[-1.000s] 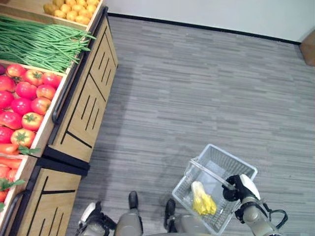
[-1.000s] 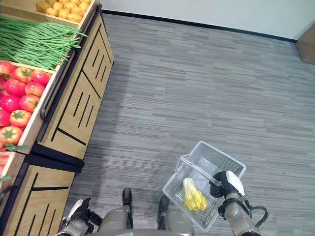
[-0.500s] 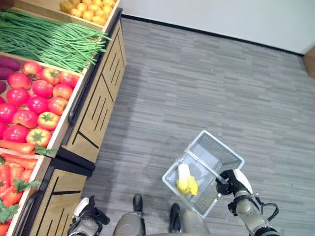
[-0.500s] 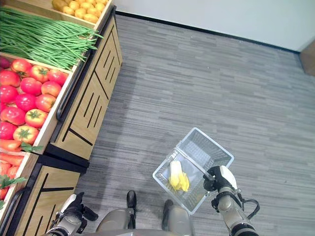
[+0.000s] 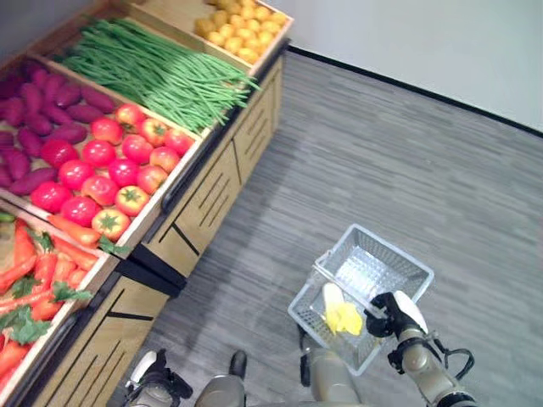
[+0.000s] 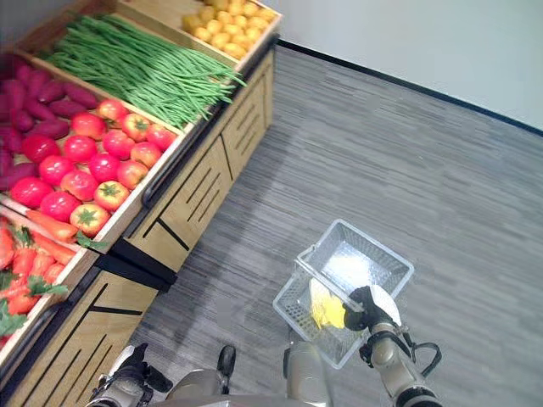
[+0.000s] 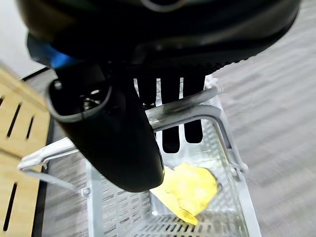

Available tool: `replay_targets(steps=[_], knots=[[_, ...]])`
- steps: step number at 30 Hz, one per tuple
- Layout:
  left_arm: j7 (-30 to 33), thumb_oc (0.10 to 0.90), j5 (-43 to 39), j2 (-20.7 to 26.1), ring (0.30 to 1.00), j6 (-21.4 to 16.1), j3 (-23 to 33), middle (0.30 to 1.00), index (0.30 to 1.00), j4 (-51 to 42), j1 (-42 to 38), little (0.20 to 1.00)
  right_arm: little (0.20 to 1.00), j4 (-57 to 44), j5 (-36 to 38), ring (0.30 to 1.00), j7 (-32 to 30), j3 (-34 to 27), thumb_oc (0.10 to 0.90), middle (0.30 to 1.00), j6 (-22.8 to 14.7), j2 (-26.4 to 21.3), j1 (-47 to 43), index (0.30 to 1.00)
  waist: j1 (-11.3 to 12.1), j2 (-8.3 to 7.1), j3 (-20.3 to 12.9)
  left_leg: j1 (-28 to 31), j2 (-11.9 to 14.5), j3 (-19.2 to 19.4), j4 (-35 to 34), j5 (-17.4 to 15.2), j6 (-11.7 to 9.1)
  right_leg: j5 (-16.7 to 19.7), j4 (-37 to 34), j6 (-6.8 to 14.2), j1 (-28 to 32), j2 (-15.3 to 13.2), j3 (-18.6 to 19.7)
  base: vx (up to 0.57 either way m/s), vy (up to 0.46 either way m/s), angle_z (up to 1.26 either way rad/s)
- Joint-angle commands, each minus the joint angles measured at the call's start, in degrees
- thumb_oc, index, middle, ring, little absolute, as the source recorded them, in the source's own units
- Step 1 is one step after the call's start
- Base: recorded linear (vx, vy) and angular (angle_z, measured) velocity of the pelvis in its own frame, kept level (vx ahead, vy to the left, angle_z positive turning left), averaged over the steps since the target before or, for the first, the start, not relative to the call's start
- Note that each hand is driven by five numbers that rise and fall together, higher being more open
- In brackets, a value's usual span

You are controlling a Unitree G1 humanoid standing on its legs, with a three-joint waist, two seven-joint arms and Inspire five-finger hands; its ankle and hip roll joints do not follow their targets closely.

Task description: Get the vegetables into the basket

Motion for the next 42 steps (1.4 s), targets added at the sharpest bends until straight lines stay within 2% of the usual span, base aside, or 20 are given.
replay_targets(steps=[1,8,10,12,14,16,17,20,21,22,23,27,28,29,32,36,40,42], knots=[[1.48,0.900,-1.66,2.57,1.000,-0.01,2.23,1.000,1.000,0.01,0.33,1.000,0.300,-6.48,-0.35,0.300,-2.33,-1.82,0.400,0.300,-3.53,-5.22,-3.12,0.300,-0.20,-1.29,-1.48,0.63,-0.58,3.65,6.17,-2.41,-0.45,-0.45,5.70,2.61,-1.07,0.00,-0.75,0.14,-0.155,0.19],[1.95,0.900,-2.33,2.64,1.000,0.24,2.71,1.000,1.000,0.62,0.29,1.000,0.300,-6.54,0.24,0.300,-2.83,-2.29,0.400,0.300,-4.02,-6.89,-2.59,0.300,0.25,-0.51,-2.54,0.34,2.76,-0.08,6.57,0.12,-2.68,-3.67,6.26,0.44,0.70,1.81,-4.52,0.13,-0.207,0.42],[2.03,0.900,-2.84,2.70,1.000,0.18,2.35,1.000,1.000,0.07,-0.70,1.000,0.300,-6.09,0.82,0.300,-3.32,-2.92,0.400,0.300,-4.04,-7.35,-2.06,0.300,-0.24,-0.13,-2.69,-0.95,4.37,1.07,6.43,1.92,-3.54,-5.19,6.32,-0.44,1.14,1.51,-6.58,0.07,-0.188,0.46],[2.14,0.900,-2.92,2.65,1.000,0.23,1.92,1.000,1.000,-0.23,-1.83,1.000,0.300,-5.47,1.16,0.300,-3.68,-3.47,0.400,0.300,-3.82,-7.71,-1.64,0.300,-1.12,0.05,-2.44,-2.62,5.61,5.63,7.33,2.76,-3.75,-6.10,6.13,-0.87,2.04,0.67,-8.51,0.04,-0.120,0.90],[1.95,0.900,-2.74,2.54,1.000,0.37,1.17,1.000,1.000,-1.07,-2.96,1.000,0.300,-5.72,1.24,0.300,-3.98,-4.54,0.400,0.300,-3.57,-8.10,-0.12,0.300,-2.63,0.31,-1.77,-4.63,8.78,16.12,6.33,4.42,-4.11,-6.78,5.63,-0.88,3.48,-0.68,-11.31,-0.04,-0.030,1.16],[1.93,0.900,-2.27,2.63,1.000,0.52,0.39,1.000,1.000,-2.31,-3.78,1.000,0.300,-5.61,1.44,0.300,-4.73,-5.77,0.400,0.300,-3.08,-7.97,1.01,0.300,-3.66,0.72,-1.07,-5.84,11.72,23.45,4.00,5.74,-4.80,-7.05,5.10,-0.39,4.58,-2.03,-13.73,-0.03,0.019,1.03],[1.90,0.900,-1.95,2.68,1.000,0.59,-0.11,1.000,1.000,-2.55,-4.44,1.000,0.300,-5.75,1.62,0.300,-5.08,-6.55,0.400,0.300,-2.89,-7.87,1.77,0.300,-4.38,1.36,-1.26,-6.33,13.01,26.80,2.25,6.54,-5.89,-7.70,4.58,0.53,5.46,-2.65,-15.25,0.04,0.061,1.14],[2.00,0.900,-1.36,2.61,1.000,0.64,-1.17,1.000,1.000,-3.18,-5.16,1.000,0.300,-5.36,2.04,0.300,-5.71,-7.53,0.400,0.300,-2.56,-7.44,2.37,0.300,-4.83,2.41,-1.30,-8.50,14.54,31.21,-1.82,12.15,-6.91,-6.40,3.71,1.12,6.07,-4.05,-18.98,0.04,0.123,0.88],[1.82,0.900,-1.45,2.52,1.000,0.66,-1.26,1.000,1.000,-3.12,-5.09,1.000,0.300,-4.93,2.06,0.300,-5.58,-7.41,0.400,0.300,-2.51,-7.22,2.37,0.300,-4.82,2.45,-1.51,-7.90,14.19,30.72,-1.16,10.66,-7.34,-7.30,4.05,1.86,6.77,-4.42,-18.87,0.13,0.141,0.63],[1.80,0.900,-1.71,2.57,1.000,0.63,-0.91,1.000,1.000,-3.04,-4.75,1.000,0.300,-4.68,1.77,0.300,-5.21,-6.93,0.400,0.300,-2.41,-6.86,2.12,0.300,-4.47,2.32,-1.45,-8.30,13.71,30.59,-0.48,10.24,-6.38,-6.63,4.38,1.46,6.34,-4.78,-19.32,0.19,0.282,0.27],[1.77,0.900,-1.70,3.44,1.000,0.61,-0.62,1.000,1.000,-2.86,-4.27,1.000,0.300,-3.38,1.07,0.300,-4.65,-6.15,0.400,0.300,-1.93,-5.83,1.69,0.300,-3.82,1.14,-1.42,-8.31,12.38,30.90,0.21,8.92,-5.41,-5.56,4.61,2.27,6.95,-6.28,-18.08,0.10,0.296,-0.04],[1.40,0.900,-1.04,4.16,1.000,0.81,-0.44,1.000,1.000,-3.04,-4.01,1.000,0.300,-2.89,0.19,0.300,-3.84,-5.57,0.400,0.300,-1.30,-4.80,1.15,0.300,-3.04,-0.54,-1.65,-8.12,9.81,31.09,-0.06,7.23,-3.73,-3.30,4.71,3.87,7.69,-8.15,-16.55,0.10,0.226,-0.01],[1.40,0.900,-1.04,4.18,1.000,0.82,-0.44,1.000,1.000,-3.06,-3.99,1.000,0.300,-2.89,0.18,0.300,-3.84,-5.57,0.400,0.300,-1.30,-4.79,1.16,0.300,-3.03,-0.58,-1.65,-8.11,9.78,31.11,-0.07,7.22,-3.70,-3.29,4.71,3.89,7.70,-8.18,-16.53,0.08,0.200,0.06],[1.33,0.900,-0.99,4.51,1.000,0.62,-0.60,1.000,1.000,-3.53,-3.88,1.000,0.300,-2.21,0.14,0.300,-3.79,-5.12,0.400,0.300,-1.25,-4.26,0.56,0.300,-2.54,-1.33,-1.64,-8.40,8.68,30.69,0.44,6.35,-2.98,-1.62,4.79,4.60,7.97,-9.09,-16.01,0.05,0.140,0.08],[1.46,0.900,-1.12,5.16,1.000,0.55,-0.32,1.000,1.000,-3.51,-3.70,1.000,0.300,-1.38,-0.25,0.300,-3.24,-4.08,0.400,0.300,-1.20,-3.49,-0.11,0.300,-1.93,-2.27,-1.83,-8.31,7.28,30.27,0.47,5.39,-2.14,0.51,4.95,5.36,8.29,-9.94,-15.46,0.07,0.194,0.19],[1.74,0.900,-1.53,5.94,1.000,0.49,0.39,1.000,1.000,-3.53,-3.40,1.000,0.300,0.62,-0.32,0.300,-3.00,-3.09,0.400,0.300,-1.07,-2.64,-0.93,0.300,-1.06,-3.02,-2.04,-7.80,5.74,29.34,-0.54,4.72,-0.83,2.79,7.51,6.05,7.80,-10.80,-14.64,0.05,0.155,0.14],[2.02,0.900,-2.24,6.29,1.000,0.40,1.16,1.000,1.000,-3.54,-2.90,1.000,0.300,3.02,0.03,0.300,-2.85,-2.53,0.400,0.300,-1.09,-2.00,-1.55,0.300,-0.43,-2.89,-1.75,-6.46,4.88,28.82,-1.73,4.45,0.17,4.12,12.35,6.13,6.37,-10.98,-13.69,0.05,0.144,0.13],[2.16,0.900,-2.75,6.34,1.000,0.36,1.64,1.000,1.000,-3.30,-2.52,1.000,0.300,5.22,0.27,0.300,-2.88,-2.24,0.400,0.300,-1.01,-1.61,-1.96,0.300,-0.09,-2.30,-1.48,-5.27,4.30,28.09,-2.52,4.33,1.00,5.15,17.14,6.05,5.22,-11.00,-12.80,0.05,0.111,0.06]])
